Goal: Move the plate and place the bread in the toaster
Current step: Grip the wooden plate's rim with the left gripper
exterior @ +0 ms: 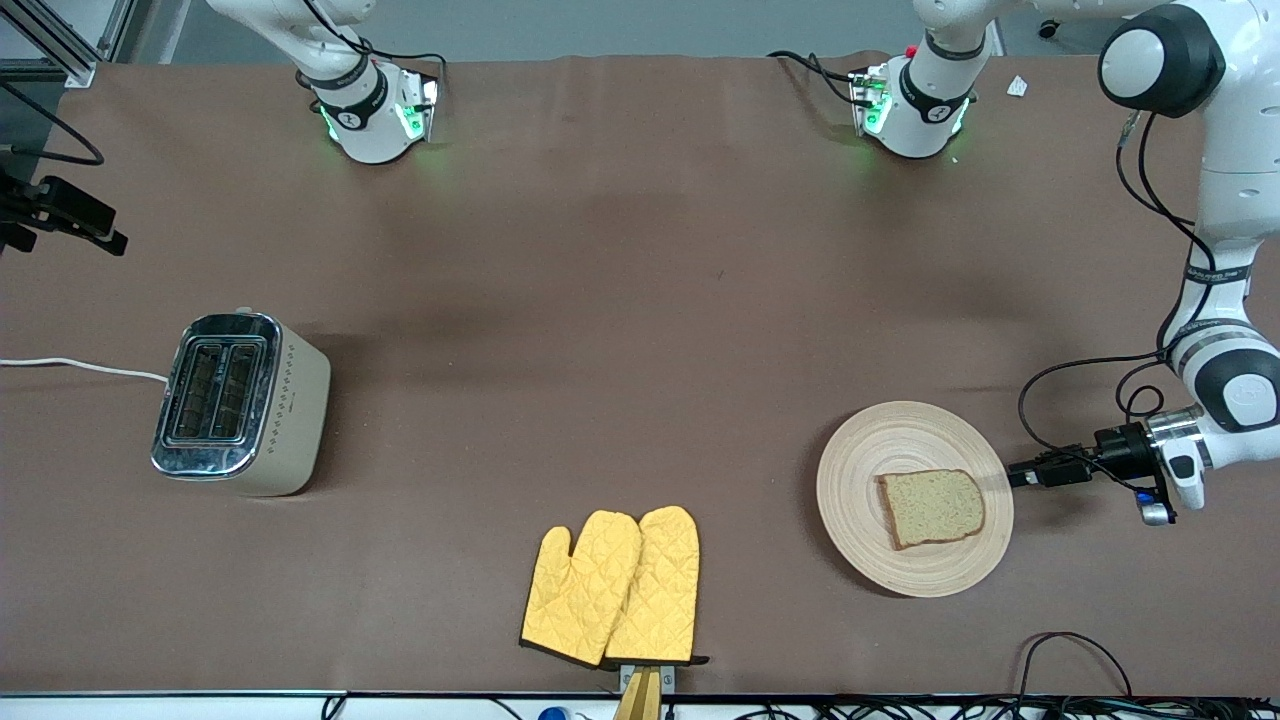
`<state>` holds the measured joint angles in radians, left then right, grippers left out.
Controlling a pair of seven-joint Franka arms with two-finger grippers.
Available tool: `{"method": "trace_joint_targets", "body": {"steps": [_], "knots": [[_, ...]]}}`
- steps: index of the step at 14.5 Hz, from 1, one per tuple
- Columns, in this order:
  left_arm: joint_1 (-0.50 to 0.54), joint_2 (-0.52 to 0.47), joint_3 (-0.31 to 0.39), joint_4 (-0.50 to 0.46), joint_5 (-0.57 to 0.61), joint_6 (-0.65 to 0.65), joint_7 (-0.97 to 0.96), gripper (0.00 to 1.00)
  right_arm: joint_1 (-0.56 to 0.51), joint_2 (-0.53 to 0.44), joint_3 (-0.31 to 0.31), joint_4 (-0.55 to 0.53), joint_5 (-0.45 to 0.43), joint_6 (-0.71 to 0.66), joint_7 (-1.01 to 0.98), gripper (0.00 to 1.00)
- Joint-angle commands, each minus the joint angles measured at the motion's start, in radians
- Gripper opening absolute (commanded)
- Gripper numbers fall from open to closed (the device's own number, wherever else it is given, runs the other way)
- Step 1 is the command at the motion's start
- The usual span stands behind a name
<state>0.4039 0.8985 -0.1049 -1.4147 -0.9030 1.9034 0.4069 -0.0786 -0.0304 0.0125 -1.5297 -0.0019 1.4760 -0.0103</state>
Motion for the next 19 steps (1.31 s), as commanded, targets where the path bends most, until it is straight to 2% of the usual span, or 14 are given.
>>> {"method": "trace_joint_targets", "body": {"steps": [1,6,7,8,10,14,19], "knots": [[-0.004,0.023,-0.007,0.023,-0.019,0.019,0.010,0.45,-0.001,-0.002,-0.002,0.005,0.019,-0.010,-0.010,1.00],[-0.005,0.069,-0.019,0.025,-0.042,0.043,0.010,0.36,-0.001,-0.002,-0.002,0.005,0.019,-0.010,-0.010,1.00],[-0.005,0.069,-0.019,0.025,-0.042,0.045,0.010,0.30,-0.001,0.000,-0.002,0.005,0.019,-0.010,-0.010,1.00],[-0.013,0.069,-0.018,0.025,-0.042,0.046,0.010,0.15,-0.001,-0.002,-0.002,0.005,0.019,-0.010,-0.010,1.00],[-0.016,0.069,-0.018,0.025,-0.039,0.048,0.010,0.02,-0.001,-0.002,-0.002,0.005,0.019,-0.010,-0.011,1.00],[-0.017,0.057,-0.021,0.026,-0.031,0.037,0.006,0.00,-0.001,-0.002,-0.002,0.005,0.019,-0.010,-0.011,1.00],[-0.011,0.008,-0.159,0.026,0.076,-0.059,0.049,0.00,-0.001,-0.002,-0.002,0.005,0.019,-0.010,-0.011,1.00]]}}
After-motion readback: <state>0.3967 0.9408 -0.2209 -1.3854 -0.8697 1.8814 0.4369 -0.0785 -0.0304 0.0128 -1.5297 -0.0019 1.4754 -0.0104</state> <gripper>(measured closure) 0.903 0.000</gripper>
